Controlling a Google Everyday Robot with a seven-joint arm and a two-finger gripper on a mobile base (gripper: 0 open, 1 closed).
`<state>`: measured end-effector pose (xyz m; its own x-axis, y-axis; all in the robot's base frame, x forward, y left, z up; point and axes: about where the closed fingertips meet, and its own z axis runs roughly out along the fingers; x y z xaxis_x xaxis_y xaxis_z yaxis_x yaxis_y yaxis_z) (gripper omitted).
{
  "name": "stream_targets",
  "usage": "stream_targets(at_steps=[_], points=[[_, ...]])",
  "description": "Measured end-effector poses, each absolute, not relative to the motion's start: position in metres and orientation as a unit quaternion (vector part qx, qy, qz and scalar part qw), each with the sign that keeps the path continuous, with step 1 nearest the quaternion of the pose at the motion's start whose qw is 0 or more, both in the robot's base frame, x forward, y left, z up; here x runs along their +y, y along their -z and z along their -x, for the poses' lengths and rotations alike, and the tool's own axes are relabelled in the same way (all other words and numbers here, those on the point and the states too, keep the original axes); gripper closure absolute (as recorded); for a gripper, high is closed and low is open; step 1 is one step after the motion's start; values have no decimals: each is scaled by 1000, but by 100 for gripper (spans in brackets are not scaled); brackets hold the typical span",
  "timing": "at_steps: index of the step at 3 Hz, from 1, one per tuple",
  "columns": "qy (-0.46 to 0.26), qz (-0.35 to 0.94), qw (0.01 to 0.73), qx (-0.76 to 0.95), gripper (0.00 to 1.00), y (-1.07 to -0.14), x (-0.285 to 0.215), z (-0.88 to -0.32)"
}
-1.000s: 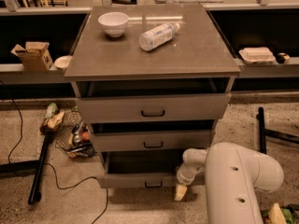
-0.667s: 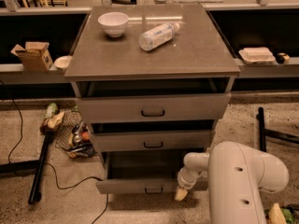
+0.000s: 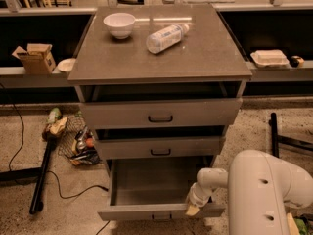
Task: Open bottom drawer
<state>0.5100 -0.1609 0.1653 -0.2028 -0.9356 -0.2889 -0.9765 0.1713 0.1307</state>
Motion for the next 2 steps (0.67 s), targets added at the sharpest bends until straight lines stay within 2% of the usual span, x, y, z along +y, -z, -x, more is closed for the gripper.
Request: stream_targets(at_steps=[2], points=[[-144,627,71,762,16,-165,-161,-510]])
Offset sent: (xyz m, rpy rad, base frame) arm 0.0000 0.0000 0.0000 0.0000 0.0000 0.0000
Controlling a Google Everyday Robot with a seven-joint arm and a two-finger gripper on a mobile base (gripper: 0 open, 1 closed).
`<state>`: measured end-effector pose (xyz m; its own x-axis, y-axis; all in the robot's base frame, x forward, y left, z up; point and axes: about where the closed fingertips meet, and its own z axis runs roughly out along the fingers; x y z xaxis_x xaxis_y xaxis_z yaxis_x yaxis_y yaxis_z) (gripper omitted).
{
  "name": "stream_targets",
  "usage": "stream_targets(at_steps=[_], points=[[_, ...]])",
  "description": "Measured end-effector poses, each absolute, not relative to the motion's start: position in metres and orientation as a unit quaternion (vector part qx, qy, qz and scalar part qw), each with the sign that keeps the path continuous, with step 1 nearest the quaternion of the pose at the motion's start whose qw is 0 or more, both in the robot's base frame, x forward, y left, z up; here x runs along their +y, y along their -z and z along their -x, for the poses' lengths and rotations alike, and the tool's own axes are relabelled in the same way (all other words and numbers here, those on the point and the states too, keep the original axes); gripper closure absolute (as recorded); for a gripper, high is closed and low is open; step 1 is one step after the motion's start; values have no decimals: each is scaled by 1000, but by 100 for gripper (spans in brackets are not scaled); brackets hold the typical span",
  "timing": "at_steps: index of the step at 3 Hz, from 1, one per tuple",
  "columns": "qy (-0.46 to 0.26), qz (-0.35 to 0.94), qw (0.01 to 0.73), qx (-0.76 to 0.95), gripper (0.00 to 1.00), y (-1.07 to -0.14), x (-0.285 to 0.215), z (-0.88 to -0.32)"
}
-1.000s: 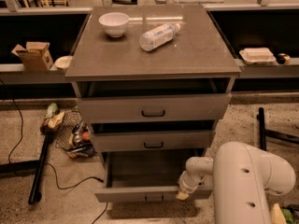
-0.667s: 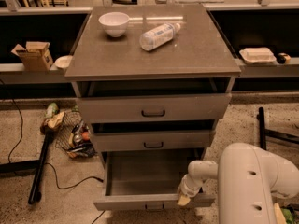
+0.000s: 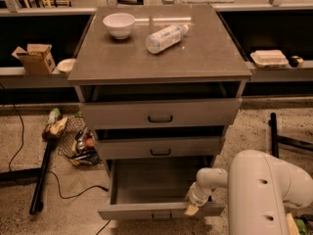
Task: Open bottom drawer
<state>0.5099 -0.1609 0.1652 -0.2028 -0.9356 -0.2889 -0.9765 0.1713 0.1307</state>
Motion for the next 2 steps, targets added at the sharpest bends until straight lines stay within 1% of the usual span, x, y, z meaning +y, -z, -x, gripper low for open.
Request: stream_targets(at_steps=[1,2], points=[[-157,634,70,754,0,-170,-159,-507],[-158,667,89,723,0,-236,-154,-498]])
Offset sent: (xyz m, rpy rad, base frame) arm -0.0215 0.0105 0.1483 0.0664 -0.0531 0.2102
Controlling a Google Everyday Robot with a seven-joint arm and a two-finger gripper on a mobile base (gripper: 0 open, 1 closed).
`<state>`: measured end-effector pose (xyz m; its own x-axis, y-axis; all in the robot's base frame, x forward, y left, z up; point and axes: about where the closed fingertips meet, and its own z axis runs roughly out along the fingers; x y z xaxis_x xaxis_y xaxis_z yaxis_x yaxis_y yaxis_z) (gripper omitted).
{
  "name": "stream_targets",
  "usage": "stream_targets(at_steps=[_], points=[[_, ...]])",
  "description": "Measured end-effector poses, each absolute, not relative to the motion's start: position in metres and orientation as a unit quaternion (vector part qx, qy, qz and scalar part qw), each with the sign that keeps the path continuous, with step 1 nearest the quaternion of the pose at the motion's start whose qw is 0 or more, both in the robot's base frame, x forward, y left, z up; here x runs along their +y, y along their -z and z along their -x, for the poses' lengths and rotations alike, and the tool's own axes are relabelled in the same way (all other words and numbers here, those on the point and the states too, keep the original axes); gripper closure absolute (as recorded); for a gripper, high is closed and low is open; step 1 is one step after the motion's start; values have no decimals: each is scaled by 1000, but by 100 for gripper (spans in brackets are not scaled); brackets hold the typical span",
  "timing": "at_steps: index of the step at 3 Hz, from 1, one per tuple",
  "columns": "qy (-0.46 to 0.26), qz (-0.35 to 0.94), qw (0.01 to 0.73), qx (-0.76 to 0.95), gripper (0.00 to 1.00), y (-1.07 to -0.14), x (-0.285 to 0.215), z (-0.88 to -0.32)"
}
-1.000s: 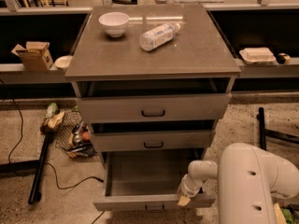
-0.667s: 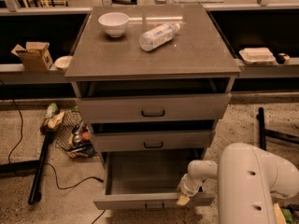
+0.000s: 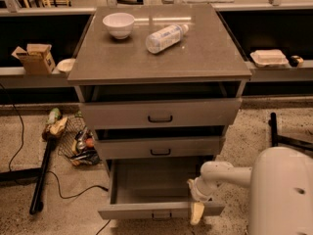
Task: Open bottom drawer
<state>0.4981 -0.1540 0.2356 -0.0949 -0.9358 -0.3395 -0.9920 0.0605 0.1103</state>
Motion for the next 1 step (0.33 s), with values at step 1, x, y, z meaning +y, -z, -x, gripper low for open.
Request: stream_targets(at_steps=[1], points=[[-133,690,108,704,0,-307,-146,-484]])
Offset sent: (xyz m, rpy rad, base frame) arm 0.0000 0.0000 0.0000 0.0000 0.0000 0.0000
